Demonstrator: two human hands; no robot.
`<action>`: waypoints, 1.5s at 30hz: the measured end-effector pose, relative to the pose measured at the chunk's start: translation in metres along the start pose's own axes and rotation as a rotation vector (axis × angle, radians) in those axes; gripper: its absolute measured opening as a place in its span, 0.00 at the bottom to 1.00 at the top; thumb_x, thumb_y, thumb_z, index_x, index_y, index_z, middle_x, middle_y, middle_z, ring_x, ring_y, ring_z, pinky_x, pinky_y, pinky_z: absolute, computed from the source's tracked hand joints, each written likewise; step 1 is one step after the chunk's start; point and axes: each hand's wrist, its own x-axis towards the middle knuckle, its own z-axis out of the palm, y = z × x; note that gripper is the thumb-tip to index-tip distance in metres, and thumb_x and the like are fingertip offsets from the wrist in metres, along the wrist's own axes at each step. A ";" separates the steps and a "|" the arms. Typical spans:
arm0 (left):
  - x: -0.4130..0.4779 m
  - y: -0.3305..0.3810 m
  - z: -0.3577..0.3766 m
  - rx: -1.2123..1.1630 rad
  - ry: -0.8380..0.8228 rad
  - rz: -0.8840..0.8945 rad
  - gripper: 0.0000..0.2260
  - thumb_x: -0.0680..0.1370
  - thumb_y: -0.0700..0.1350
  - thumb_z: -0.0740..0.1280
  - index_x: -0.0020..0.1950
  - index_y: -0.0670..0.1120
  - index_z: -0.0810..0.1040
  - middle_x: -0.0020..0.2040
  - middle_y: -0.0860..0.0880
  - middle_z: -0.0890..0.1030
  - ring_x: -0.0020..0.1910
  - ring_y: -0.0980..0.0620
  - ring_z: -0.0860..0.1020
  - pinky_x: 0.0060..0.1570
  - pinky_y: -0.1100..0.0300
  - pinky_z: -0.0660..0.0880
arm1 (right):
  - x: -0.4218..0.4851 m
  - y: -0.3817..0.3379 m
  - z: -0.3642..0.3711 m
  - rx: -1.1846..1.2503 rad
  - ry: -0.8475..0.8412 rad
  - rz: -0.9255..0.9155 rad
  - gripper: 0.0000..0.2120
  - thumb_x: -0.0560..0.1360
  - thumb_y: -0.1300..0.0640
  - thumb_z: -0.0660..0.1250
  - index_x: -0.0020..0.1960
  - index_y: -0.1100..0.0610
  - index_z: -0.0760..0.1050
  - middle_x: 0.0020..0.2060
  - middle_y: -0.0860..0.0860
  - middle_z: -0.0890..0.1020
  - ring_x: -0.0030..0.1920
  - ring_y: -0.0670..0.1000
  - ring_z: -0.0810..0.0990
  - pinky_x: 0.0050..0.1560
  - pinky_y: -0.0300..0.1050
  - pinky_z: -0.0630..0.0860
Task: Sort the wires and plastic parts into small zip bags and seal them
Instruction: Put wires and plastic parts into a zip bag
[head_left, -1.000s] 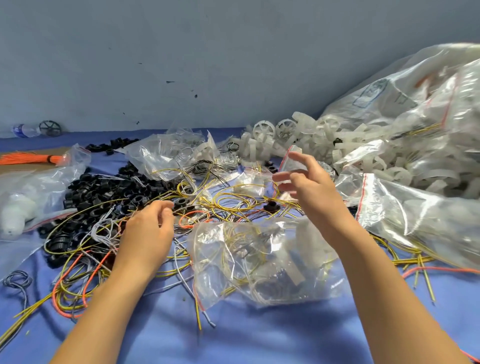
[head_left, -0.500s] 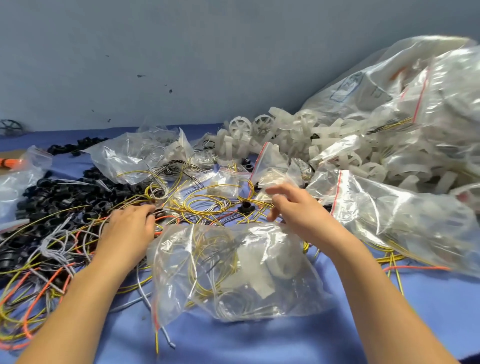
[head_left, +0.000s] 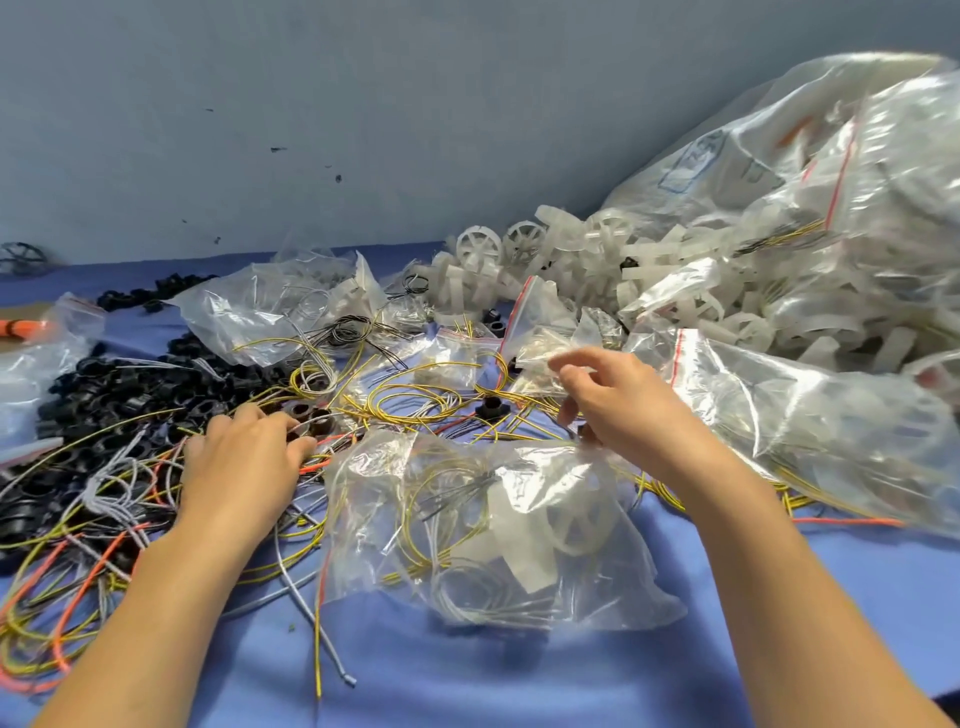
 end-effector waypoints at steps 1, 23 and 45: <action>-0.003 -0.001 -0.001 0.007 0.055 0.002 0.16 0.79 0.56 0.63 0.60 0.49 0.80 0.57 0.43 0.78 0.57 0.38 0.72 0.55 0.46 0.66 | -0.002 -0.002 0.000 0.002 0.041 -0.019 0.12 0.80 0.57 0.58 0.56 0.49 0.78 0.29 0.46 0.82 0.24 0.44 0.74 0.33 0.41 0.75; -0.045 -0.057 -0.029 -0.612 0.284 -0.203 0.09 0.77 0.48 0.69 0.54 0.45 0.78 0.49 0.41 0.83 0.51 0.39 0.79 0.52 0.48 0.73 | -0.047 -0.024 0.024 -0.077 0.223 -0.155 0.14 0.79 0.57 0.58 0.60 0.44 0.76 0.45 0.51 0.85 0.51 0.55 0.81 0.51 0.52 0.76; -0.065 0.026 -0.040 -1.572 -0.681 -0.139 0.09 0.75 0.41 0.67 0.47 0.38 0.85 0.45 0.40 0.85 0.35 0.50 0.83 0.34 0.60 0.81 | -0.022 -0.031 0.038 -0.155 0.105 -0.152 0.13 0.80 0.54 0.58 0.62 0.48 0.75 0.51 0.51 0.84 0.53 0.54 0.80 0.53 0.49 0.74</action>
